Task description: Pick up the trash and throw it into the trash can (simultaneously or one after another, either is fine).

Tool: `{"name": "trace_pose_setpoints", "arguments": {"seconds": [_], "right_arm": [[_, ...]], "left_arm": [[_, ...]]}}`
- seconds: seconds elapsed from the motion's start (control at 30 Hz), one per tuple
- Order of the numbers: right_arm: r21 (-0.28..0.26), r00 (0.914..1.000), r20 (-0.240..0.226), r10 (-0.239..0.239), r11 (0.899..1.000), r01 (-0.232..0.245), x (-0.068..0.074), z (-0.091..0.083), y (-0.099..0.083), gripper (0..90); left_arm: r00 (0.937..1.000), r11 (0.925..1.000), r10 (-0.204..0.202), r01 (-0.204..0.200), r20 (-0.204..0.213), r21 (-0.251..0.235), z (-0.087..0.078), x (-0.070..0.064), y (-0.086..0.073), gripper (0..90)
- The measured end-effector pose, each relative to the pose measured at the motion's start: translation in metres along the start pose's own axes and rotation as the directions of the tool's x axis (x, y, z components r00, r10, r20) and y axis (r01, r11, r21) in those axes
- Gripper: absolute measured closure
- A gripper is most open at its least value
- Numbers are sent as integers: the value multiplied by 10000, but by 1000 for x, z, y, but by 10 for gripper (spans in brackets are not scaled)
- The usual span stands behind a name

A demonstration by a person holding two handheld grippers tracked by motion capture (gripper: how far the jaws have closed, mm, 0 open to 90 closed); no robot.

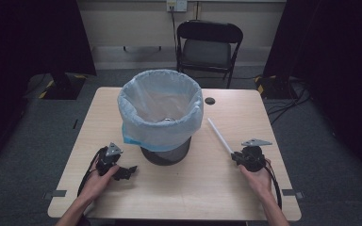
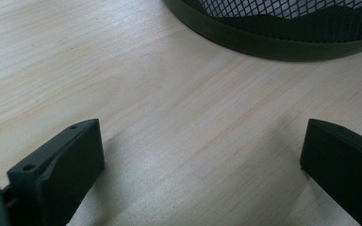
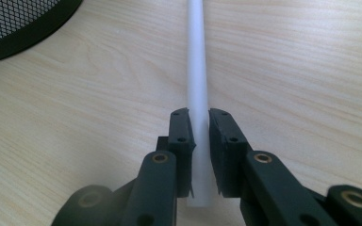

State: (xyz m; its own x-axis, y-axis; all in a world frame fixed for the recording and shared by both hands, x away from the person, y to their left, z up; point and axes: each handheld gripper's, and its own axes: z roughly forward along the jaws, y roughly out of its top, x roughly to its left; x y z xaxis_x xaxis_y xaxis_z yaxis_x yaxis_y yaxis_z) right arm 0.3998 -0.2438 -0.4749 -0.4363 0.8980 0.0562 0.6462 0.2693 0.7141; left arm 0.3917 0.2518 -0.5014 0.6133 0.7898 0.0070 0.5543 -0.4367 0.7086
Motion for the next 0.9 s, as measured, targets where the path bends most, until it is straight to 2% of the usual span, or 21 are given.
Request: {"name": "trace_pose_setpoints", "arguments": {"seconds": [0.57,0.9], "right_arm": [[-574,9993,-217,293,9979,-305,0,-8,5,803],[-1178,9990,-170,405,9921,-423,1,-16,11,803]], "left_arm": [[10000,10000,-28,28,0,-8,0,0,0,0],[10000,10000,-29,29,2,-7,0,0,0,0]]}}
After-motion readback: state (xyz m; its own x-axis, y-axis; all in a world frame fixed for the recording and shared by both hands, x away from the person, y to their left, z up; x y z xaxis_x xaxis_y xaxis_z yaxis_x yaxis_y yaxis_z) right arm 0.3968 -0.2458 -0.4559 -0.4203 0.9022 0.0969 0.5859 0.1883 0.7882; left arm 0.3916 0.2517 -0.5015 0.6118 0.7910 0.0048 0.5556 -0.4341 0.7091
